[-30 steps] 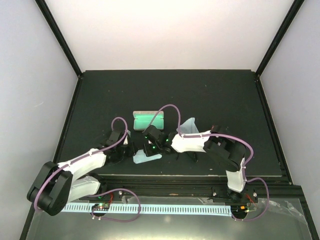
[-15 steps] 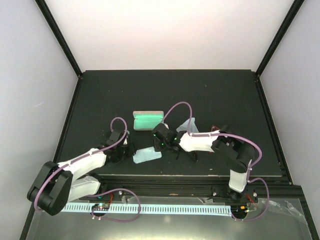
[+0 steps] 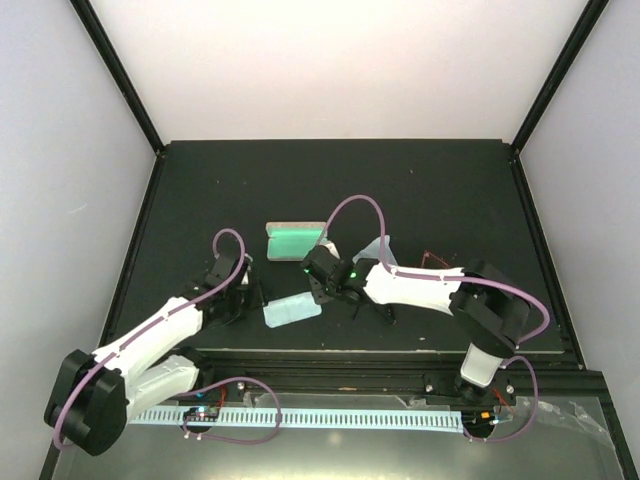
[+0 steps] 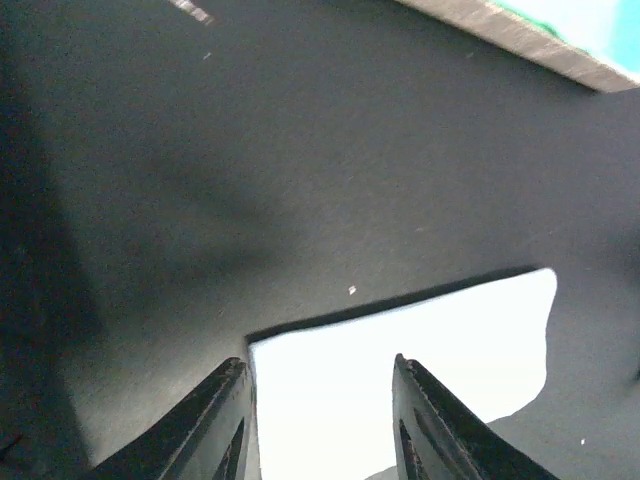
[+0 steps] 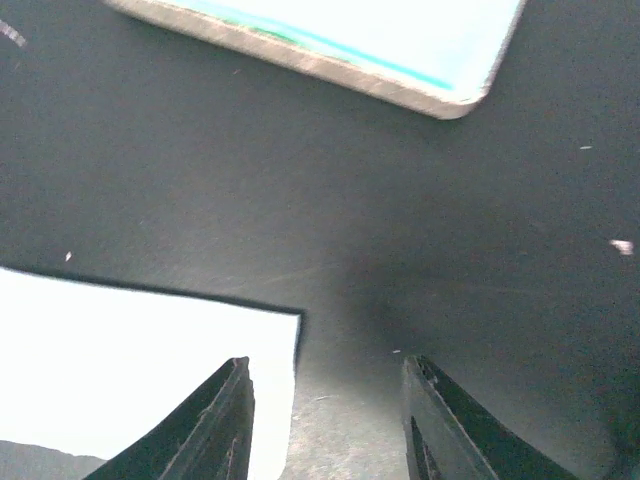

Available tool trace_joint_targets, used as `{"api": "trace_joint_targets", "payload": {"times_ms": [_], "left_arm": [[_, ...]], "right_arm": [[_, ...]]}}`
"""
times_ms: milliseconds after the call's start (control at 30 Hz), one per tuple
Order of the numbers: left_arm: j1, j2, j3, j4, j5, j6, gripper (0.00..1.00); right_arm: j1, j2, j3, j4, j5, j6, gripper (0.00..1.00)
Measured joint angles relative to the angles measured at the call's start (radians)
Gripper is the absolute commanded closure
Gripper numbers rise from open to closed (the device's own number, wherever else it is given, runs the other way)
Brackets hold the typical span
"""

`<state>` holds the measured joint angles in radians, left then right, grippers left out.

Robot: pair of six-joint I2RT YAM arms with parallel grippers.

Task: Organize the sunglasses
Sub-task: Pick up the glasses cleaning cloth from the center of the board.

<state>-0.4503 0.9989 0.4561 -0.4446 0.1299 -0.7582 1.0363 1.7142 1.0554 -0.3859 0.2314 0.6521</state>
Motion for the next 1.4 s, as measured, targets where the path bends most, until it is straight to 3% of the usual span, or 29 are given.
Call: {"api": "trace_joint_targets", "payload": {"times_ms": [233,600,1400], "left_arm": [[-0.025,-0.057,-0.032,-0.086,-0.018,-0.035,0.6],[-0.085,-0.042,-0.101,-0.049,-0.013,-0.108,0.61],[-0.104,0.023,-0.114,0.068,0.012,-0.145,0.84]], "right_arm": [[0.058,0.078,0.049,-0.049,-0.047,-0.053,0.63],[0.082,0.152,0.072,-0.094,-0.089,-0.066,0.7],[0.081,0.172,0.079,-0.041,-0.142,-0.04,0.92]]}}
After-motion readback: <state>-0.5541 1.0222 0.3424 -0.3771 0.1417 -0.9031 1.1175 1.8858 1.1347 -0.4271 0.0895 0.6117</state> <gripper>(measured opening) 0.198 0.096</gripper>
